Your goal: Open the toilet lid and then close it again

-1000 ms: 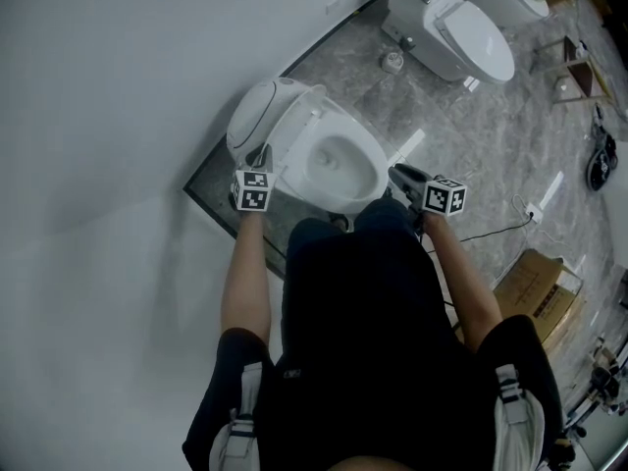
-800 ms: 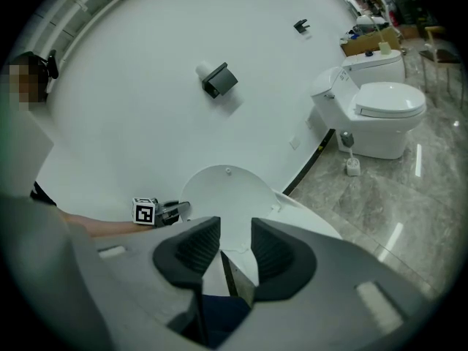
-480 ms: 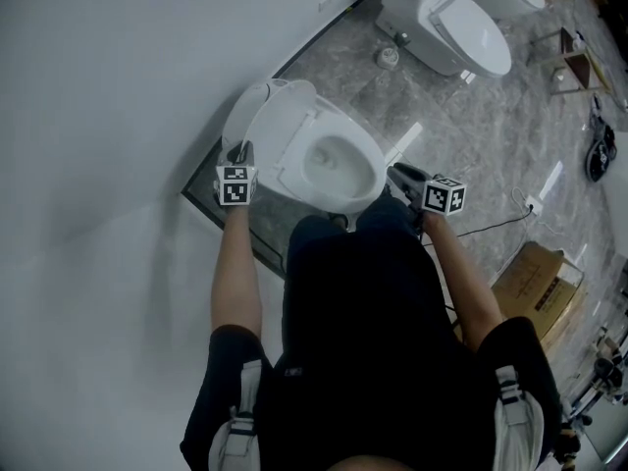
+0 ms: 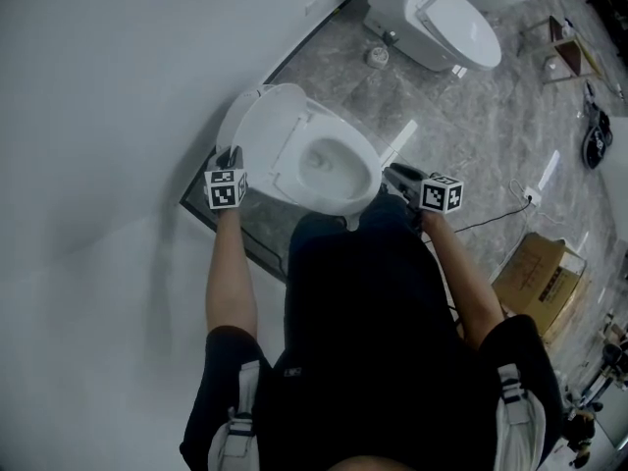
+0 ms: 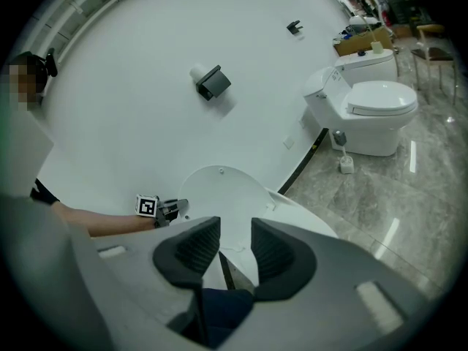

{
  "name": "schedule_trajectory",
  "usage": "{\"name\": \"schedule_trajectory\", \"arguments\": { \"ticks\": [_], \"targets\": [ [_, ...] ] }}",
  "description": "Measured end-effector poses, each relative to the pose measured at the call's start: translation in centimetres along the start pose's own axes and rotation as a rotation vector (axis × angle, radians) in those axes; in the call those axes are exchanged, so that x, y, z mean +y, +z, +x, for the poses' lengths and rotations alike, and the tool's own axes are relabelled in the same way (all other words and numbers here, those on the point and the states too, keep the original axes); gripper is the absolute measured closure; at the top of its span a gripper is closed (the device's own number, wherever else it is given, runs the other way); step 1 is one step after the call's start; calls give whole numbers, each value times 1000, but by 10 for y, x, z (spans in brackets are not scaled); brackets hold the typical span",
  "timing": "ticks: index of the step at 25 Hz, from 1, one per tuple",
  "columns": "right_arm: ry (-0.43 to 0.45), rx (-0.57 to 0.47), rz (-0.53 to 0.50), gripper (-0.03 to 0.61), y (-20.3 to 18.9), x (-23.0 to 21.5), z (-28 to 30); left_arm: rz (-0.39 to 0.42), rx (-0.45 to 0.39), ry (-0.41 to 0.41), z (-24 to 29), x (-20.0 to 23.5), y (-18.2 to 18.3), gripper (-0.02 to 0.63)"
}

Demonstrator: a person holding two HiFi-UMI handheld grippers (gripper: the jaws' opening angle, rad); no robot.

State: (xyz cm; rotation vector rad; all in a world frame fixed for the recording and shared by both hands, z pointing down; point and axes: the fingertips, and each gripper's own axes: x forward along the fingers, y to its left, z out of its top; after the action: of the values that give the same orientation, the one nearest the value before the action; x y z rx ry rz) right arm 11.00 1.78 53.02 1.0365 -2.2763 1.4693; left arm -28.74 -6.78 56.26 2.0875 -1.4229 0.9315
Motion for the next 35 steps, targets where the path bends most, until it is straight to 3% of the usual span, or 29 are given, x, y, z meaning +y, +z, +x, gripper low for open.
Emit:
{"name": "schedule_trajectory", "arguments": {
  "ticks": [17, 23, 28, 35],
  "targets": [
    [43, 49, -19, 454, -14, 0, 2, -32, -43, -18, -10, -41, -2, 580],
    [80, 74, -24, 453, -10, -3, -7, 2, -18, -13, -17, -71, -7, 578],
    [100, 95, -25, 454, -1, -7, -10, -35, -10, -9, -22, -93, -7, 569],
    [135, 144, -30, 454, 0, -14, -12, -10, 18, -5, -23, -131, -15, 560]
  ]
}}
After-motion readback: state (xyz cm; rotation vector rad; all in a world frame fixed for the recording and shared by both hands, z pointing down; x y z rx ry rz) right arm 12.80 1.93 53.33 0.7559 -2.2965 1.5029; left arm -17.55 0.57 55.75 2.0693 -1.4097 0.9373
